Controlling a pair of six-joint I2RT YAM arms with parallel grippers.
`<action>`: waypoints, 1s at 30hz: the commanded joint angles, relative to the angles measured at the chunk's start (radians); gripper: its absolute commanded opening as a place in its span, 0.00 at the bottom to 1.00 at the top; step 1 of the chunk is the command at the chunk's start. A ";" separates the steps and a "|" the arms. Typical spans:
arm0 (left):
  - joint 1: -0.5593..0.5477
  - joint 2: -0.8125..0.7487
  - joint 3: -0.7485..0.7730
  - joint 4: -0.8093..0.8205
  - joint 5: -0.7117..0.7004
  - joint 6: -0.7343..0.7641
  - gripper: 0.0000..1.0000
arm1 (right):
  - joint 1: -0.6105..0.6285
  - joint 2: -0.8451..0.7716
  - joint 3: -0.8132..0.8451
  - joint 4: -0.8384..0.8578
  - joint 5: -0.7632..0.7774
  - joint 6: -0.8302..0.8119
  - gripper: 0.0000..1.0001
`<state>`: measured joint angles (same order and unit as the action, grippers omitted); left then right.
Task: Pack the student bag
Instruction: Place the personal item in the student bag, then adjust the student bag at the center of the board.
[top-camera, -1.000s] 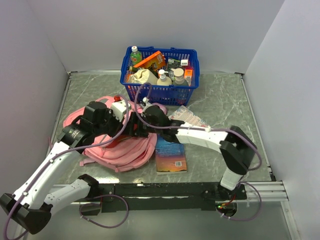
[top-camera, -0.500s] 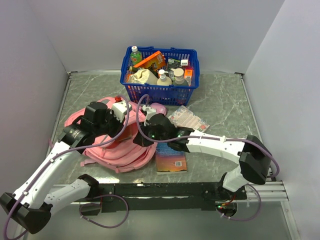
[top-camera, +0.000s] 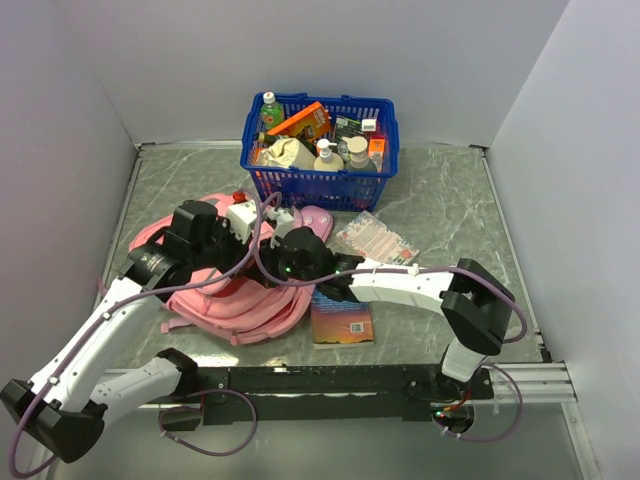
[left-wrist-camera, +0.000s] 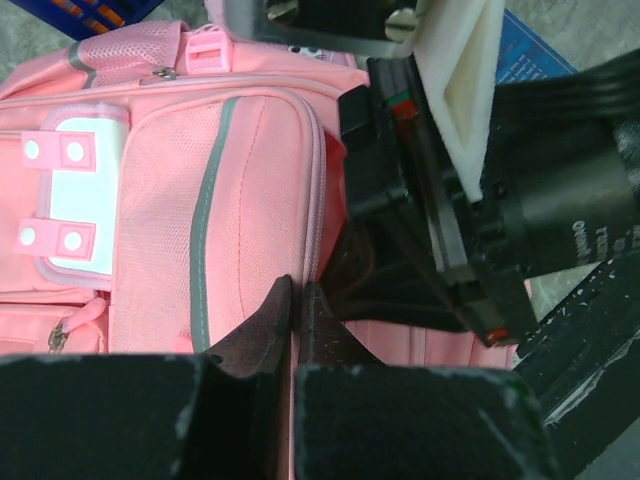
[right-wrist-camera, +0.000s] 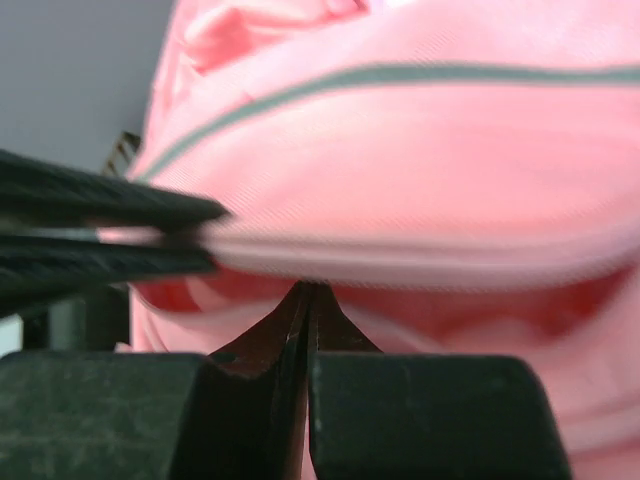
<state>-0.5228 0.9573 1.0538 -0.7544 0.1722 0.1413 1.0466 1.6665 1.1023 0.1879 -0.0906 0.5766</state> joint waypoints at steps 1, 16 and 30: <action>-0.006 -0.005 0.092 0.049 0.122 -0.023 0.01 | 0.006 0.012 0.024 0.217 0.058 0.015 0.02; 0.001 0.023 0.088 0.046 0.145 -0.037 0.01 | 0.018 -0.243 -0.218 0.203 0.140 -0.070 0.47; 0.004 0.133 0.098 0.086 0.204 -0.068 0.11 | 0.242 -0.559 -0.349 -0.057 0.413 -0.225 0.61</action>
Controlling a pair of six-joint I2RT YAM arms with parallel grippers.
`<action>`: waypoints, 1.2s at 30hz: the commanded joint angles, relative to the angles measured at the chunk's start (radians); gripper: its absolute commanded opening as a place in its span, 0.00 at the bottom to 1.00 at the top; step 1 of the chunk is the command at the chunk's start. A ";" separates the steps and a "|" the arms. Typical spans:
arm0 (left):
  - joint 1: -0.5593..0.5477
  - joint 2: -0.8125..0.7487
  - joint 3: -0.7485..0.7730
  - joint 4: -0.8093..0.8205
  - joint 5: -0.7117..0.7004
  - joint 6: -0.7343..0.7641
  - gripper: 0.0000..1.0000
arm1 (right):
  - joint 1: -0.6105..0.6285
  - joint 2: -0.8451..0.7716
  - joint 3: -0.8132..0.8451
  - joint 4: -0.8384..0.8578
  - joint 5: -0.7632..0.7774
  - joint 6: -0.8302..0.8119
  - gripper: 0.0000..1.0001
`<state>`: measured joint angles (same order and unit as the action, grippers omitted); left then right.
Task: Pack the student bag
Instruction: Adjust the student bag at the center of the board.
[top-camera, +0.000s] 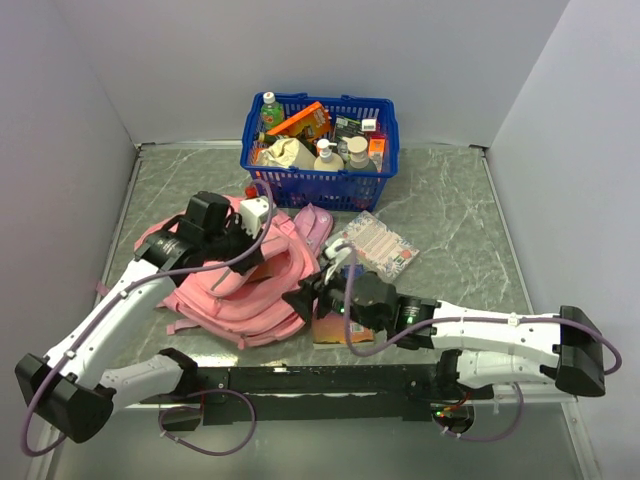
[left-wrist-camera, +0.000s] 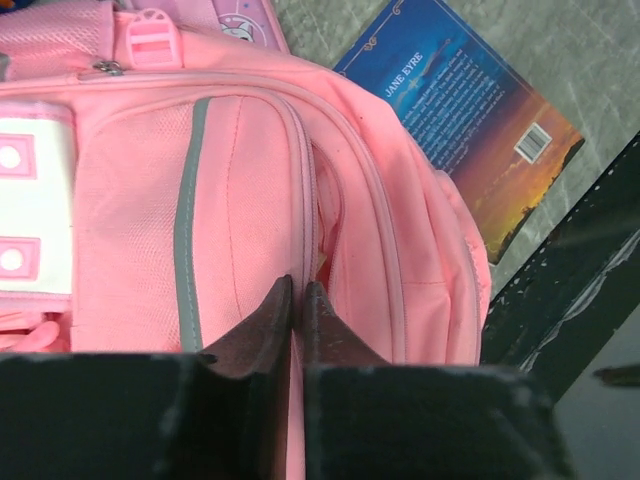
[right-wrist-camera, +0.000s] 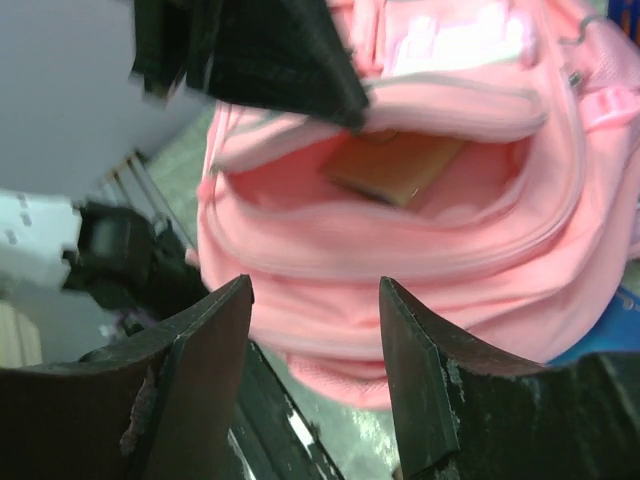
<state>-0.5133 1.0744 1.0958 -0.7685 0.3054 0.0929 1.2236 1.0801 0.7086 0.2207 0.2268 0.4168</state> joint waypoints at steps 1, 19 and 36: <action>-0.005 0.022 0.064 0.097 0.073 -0.013 0.16 | 0.091 0.062 0.072 -0.102 0.101 -0.075 0.60; 0.439 0.030 0.159 -0.235 0.231 0.386 0.34 | 0.159 0.549 0.598 -0.357 -0.015 -0.076 0.85; 0.750 0.022 0.127 -0.255 0.403 0.479 0.33 | 0.192 0.866 1.022 -0.833 0.123 0.138 0.84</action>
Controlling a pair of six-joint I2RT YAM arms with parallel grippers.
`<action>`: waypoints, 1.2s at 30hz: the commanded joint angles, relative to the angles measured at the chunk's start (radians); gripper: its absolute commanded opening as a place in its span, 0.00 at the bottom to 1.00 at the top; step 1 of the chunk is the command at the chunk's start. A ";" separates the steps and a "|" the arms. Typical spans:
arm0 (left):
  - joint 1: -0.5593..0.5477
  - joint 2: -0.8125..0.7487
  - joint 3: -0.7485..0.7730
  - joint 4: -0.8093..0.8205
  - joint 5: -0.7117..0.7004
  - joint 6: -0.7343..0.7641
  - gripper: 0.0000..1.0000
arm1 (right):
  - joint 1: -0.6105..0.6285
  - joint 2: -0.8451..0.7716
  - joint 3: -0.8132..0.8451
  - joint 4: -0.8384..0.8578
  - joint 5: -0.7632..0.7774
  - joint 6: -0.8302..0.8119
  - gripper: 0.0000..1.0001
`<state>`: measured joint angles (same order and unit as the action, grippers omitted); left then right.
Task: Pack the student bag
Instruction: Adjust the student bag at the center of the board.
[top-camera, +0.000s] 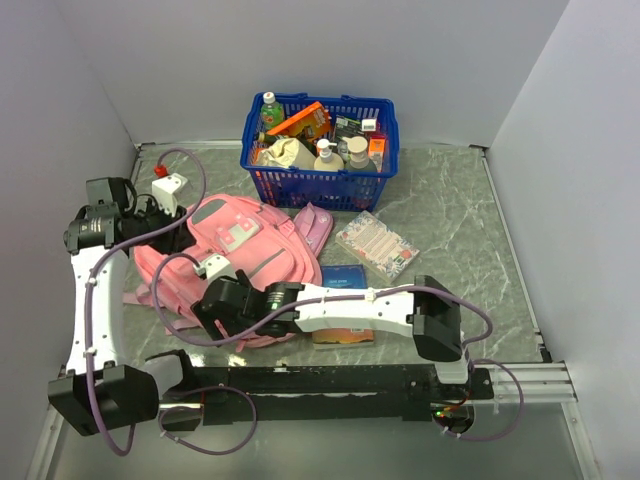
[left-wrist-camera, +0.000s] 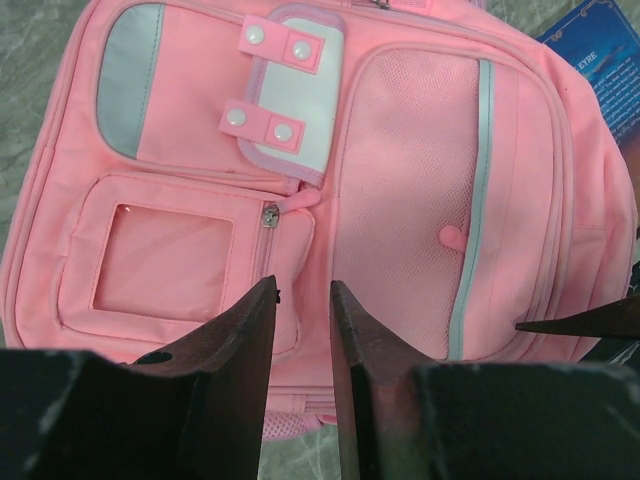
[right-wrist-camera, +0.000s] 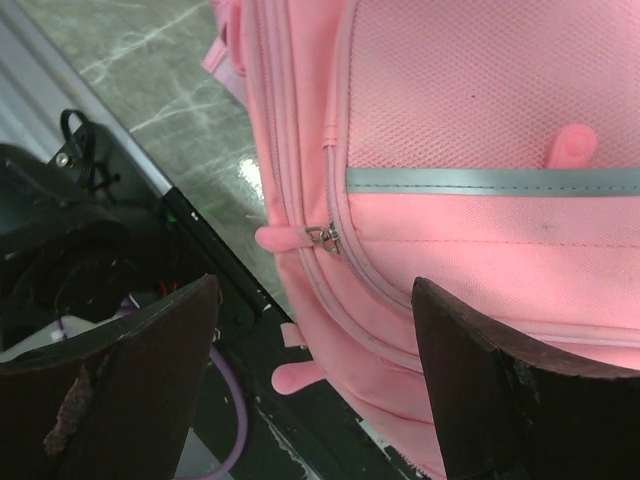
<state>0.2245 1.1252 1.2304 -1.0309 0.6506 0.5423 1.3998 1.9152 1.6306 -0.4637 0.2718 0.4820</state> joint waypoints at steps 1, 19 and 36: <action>0.012 -0.034 -0.012 0.014 0.060 0.028 0.33 | 0.019 0.039 0.109 -0.154 0.092 0.076 0.84; 0.142 -0.133 -0.071 0.080 0.116 0.005 0.33 | 0.053 0.240 0.417 -0.315 0.130 0.311 0.74; 0.294 -0.090 -0.083 0.017 0.218 0.148 0.32 | 0.004 0.305 0.451 -0.473 0.164 0.477 0.60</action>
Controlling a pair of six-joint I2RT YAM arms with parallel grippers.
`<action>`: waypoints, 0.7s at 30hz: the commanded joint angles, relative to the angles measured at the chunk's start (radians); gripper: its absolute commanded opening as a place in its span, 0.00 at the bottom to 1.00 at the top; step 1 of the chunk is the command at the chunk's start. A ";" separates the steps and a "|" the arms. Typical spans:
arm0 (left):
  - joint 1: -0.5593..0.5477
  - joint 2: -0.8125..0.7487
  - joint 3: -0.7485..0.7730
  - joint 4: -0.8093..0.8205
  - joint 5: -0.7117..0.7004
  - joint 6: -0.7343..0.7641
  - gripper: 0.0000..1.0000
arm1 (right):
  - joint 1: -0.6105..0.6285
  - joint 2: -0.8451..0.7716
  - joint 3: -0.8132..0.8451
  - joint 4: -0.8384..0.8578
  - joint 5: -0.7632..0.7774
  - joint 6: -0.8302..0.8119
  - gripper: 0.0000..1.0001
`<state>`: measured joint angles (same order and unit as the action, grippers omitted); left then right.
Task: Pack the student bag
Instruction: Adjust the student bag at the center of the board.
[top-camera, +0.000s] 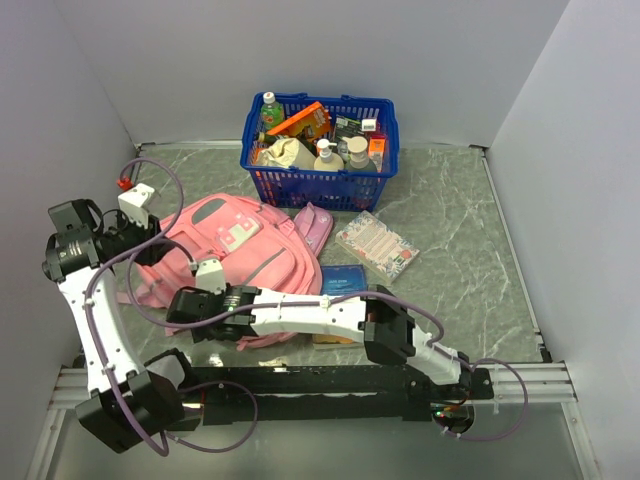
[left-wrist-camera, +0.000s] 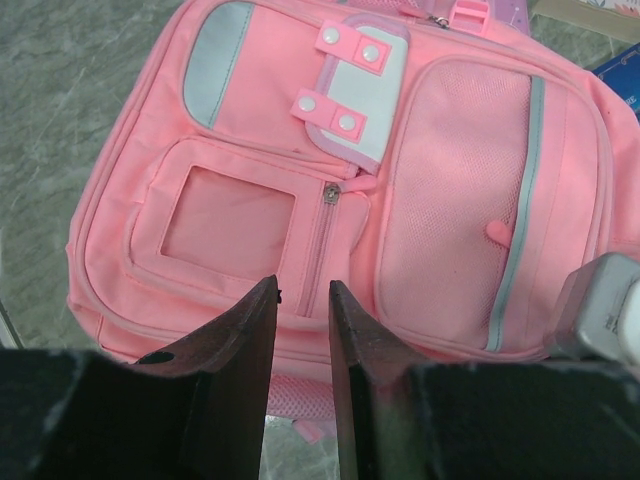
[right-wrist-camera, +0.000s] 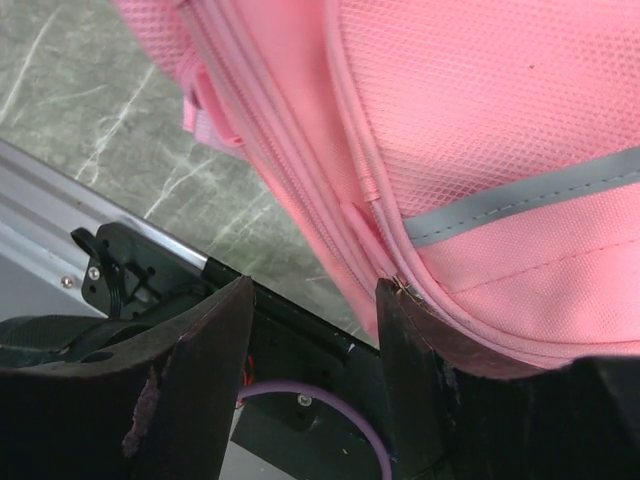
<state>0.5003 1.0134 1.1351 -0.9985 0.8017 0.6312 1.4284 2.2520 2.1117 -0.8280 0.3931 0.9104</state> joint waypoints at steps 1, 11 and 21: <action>0.023 0.025 0.014 -0.014 0.067 0.065 0.32 | -0.028 -0.049 -0.053 -0.121 0.047 0.053 0.59; 0.038 0.071 0.023 -0.034 0.123 0.111 0.32 | -0.054 -0.351 -0.530 0.003 0.084 0.122 0.56; 0.040 0.097 0.020 -0.147 0.159 0.274 0.34 | -0.051 -0.370 -0.442 0.024 0.084 0.068 0.59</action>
<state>0.5339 1.1053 1.1351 -1.1007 0.9024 0.8196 1.3720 1.8912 1.5665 -0.7925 0.4473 0.9932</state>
